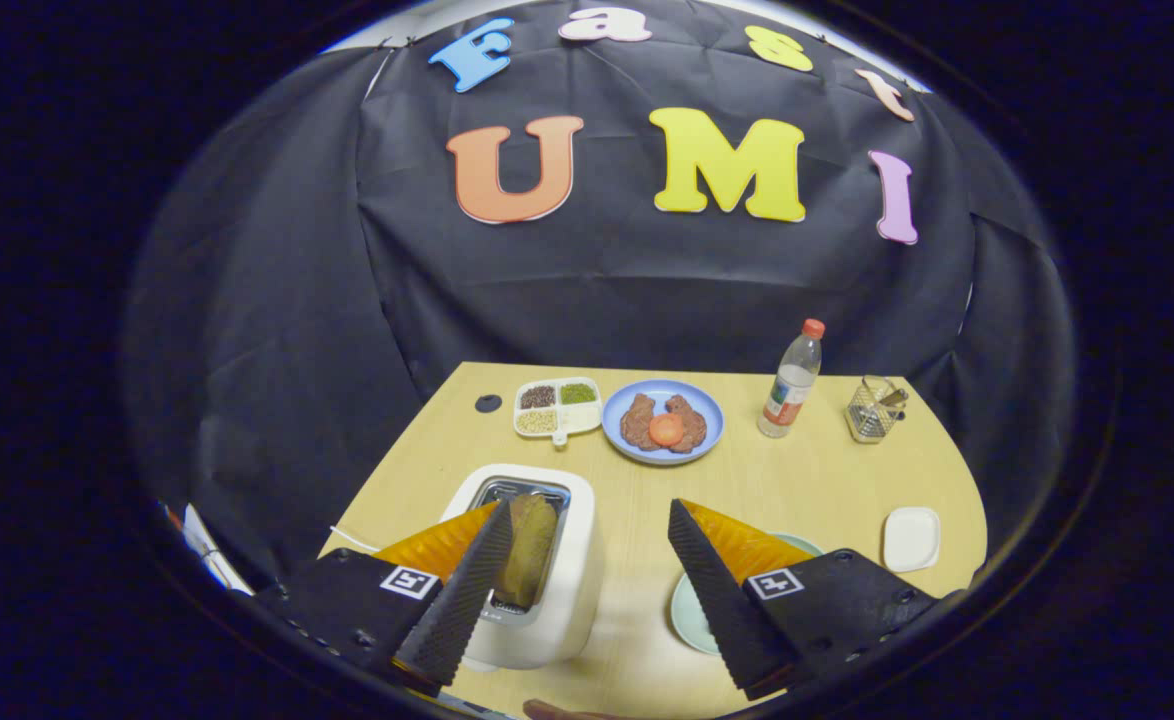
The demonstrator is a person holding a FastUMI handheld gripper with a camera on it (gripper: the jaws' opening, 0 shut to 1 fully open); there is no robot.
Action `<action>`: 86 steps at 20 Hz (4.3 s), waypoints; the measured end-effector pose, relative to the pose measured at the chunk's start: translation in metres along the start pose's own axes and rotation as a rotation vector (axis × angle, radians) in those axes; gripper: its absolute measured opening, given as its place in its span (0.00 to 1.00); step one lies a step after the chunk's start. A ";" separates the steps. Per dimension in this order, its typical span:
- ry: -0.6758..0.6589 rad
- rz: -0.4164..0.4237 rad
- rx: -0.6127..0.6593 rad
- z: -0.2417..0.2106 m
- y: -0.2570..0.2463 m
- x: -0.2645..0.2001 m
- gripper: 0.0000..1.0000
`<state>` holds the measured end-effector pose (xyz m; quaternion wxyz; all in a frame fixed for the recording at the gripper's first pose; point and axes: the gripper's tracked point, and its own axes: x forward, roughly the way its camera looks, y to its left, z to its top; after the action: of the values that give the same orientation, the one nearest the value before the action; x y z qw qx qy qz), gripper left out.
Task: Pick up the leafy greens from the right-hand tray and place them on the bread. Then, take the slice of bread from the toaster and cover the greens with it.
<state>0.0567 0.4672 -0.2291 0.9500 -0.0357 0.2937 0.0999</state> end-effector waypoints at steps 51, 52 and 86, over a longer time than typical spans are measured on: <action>0.294 0.039 0.335 -0.090 -0.186 0.041 0.09; 0.300 0.031 0.332 -0.094 -0.192 0.043 0.09; -0.323 -0.112 -0.039 0.045 -0.287 -0.142 0.96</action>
<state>0.0274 0.1687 -0.1095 0.9880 -0.0538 0.1329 0.0570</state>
